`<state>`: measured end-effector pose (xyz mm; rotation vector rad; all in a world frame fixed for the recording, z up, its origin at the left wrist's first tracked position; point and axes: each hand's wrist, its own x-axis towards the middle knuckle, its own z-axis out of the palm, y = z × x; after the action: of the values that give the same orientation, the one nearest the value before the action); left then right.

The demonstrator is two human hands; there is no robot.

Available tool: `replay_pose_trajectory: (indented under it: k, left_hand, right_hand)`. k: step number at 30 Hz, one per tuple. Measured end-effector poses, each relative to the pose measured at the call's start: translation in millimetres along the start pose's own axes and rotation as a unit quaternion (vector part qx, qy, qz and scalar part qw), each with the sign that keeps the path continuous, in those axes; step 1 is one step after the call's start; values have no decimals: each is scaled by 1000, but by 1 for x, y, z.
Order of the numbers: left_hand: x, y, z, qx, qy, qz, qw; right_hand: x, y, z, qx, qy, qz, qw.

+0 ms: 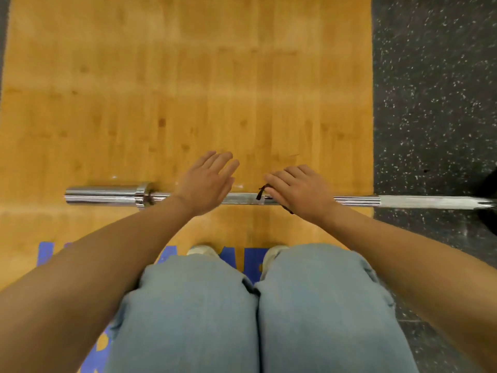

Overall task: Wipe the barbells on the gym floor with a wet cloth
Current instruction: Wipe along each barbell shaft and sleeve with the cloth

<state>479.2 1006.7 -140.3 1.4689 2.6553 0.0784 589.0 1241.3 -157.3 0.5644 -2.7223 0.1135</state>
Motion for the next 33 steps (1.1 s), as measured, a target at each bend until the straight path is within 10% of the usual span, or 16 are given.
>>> replay_pose_trajectory:
  k: [5,33]
  left_hand:
    - [6,-2,45,-26,39,-89,995]
    - [-18,-4,100,0,88,-33,996]
  right_hand:
    - [9,-20,56,8,38,33,999]
    - [-33,-34,72,-49,-25,-51,997]
